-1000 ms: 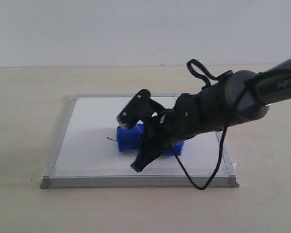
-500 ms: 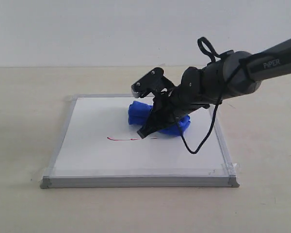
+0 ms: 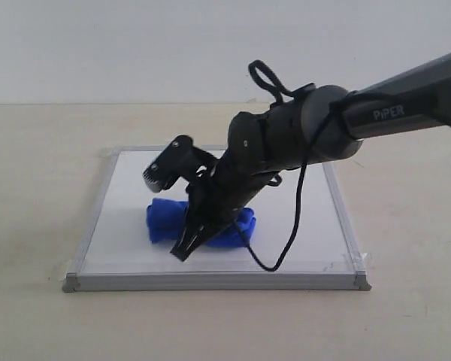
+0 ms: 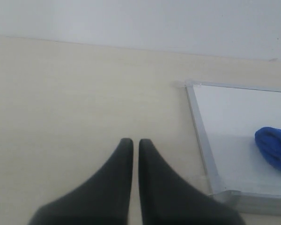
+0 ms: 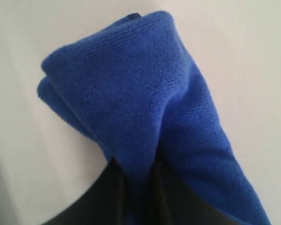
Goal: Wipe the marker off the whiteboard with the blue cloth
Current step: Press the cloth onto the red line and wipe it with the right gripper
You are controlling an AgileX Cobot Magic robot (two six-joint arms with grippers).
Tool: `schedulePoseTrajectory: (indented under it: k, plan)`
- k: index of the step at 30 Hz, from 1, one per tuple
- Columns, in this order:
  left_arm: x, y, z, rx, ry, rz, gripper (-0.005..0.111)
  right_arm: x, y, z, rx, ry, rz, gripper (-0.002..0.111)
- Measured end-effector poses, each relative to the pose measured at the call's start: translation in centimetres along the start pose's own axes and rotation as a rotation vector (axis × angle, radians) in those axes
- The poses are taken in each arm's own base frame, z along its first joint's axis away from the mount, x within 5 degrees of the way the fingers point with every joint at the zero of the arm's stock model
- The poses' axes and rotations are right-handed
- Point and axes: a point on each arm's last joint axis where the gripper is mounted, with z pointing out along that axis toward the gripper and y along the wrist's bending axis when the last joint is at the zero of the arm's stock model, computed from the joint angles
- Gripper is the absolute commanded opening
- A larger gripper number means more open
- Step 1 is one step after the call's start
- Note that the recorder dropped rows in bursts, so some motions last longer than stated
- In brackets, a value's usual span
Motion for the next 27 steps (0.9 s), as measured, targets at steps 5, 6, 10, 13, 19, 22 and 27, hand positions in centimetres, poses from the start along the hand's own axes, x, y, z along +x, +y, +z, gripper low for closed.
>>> schedulePoseTrajectory:
  k: [5,6,10,13,19,22,27]
  plan:
    - [0.0,0.0,0.0,0.000,0.000,0.000,0.004,2.5,-6.3,0.1,0.138,-0.048,0.176,0.000]
    - [0.0,0.0,0.0,0.000,0.000,0.000,0.004,3.2,-7.5,0.1,0.163,-0.052,0.216,0.000]
    - [0.0,0.0,0.0,0.000,0.000,0.000,0.004,4.7,-10.2,-0.3,0.210,-0.062,0.311,0.000]
    - [0.0,0.0,0.0,0.000,0.000,0.000,0.004,4.9,-10.1,-0.3,0.190,-0.038,0.315,0.000]
    - [0.0,0.0,0.0,0.000,0.000,0.000,0.004,2.4,-4.0,-0.4,-0.051,0.050,0.126,0.000]
    - [0.0,0.0,0.0,0.000,0.000,0.000,0.004,1.5,-1.9,-0.6,-0.099,0.049,0.057,0.000]
    - [0.0,0.0,0.0,0.000,0.000,0.000,0.004,3.1,-7.2,-0.2,0.174,-0.013,0.281,0.000]
